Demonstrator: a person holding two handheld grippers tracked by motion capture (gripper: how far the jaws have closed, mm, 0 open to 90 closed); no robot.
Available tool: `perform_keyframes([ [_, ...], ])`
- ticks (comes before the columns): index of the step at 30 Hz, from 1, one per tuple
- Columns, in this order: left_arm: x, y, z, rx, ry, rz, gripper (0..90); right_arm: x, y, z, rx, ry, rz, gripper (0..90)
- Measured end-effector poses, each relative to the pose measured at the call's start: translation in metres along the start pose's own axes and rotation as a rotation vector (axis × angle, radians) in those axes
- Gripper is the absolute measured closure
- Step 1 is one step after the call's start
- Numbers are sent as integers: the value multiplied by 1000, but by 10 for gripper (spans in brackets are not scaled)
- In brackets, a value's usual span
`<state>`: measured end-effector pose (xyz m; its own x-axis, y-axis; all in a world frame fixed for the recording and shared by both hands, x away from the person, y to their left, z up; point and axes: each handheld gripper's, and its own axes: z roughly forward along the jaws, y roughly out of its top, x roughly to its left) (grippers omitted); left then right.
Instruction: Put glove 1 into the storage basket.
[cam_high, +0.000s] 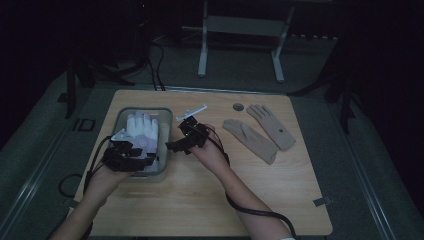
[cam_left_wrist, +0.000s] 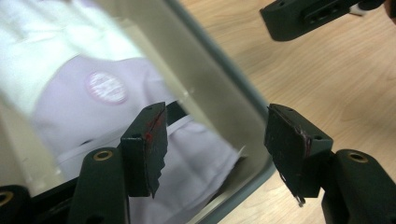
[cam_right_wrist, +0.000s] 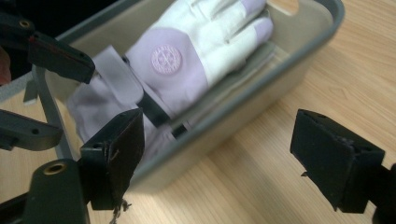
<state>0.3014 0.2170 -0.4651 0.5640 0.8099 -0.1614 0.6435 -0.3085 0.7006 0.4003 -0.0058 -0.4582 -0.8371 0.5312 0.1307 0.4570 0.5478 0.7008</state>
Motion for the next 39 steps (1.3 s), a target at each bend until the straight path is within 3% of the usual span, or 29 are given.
perform_keyframes([
  [3, -7, 3, 4, -1, -16, 15, 396, -3, -5, -5, -1, -15, -6, 175],
  [5, -19, 8, 14, 21, -27, 52, 396, -12, -15, -14, -3, -21, 4, 172],
  [9, -31, 12, 20, 8, -43, 58, 396, -19, -27, -24, 3, -34, 6, 172],
  [11, -42, 15, 24, -6, -64, 80, 395, -23, -32, -29, 4, -39, 11, 171],
  [14, -52, 19, 28, -16, -60, 100, 386, -29, -39, -39, 0, -59, 16, 167],
  [19, -67, 22, 36, -15, -95, 109, 262, -39, -52, -55, -13, -80, 24, 149],
  [22, -75, 22, 46, -2, -89, 126, 167, -44, -60, -65, -20, -87, 34, 143],
  [26, -82, 22, 56, 2, -135, 137, 117, -48, -68, -73, -14, -113, 33, 143],
  [30, -87, 20, 69, -42, -149, 117, 96, -56, -81, -82, -25, -126, 57, 144],
  [32, -89, 19, 75, -40, -159, 128, 82, -61, -88, -84, -27, -129, 74, 144],
  [37, -95, 10, 89, -104, -182, 140, 74, -66, -101, -83, -32, -127, 87, 146],
  [39, -96, 6, 95, -95, -201, 144, 72, -68, -106, -83, -29, -123, 86, 147],
])
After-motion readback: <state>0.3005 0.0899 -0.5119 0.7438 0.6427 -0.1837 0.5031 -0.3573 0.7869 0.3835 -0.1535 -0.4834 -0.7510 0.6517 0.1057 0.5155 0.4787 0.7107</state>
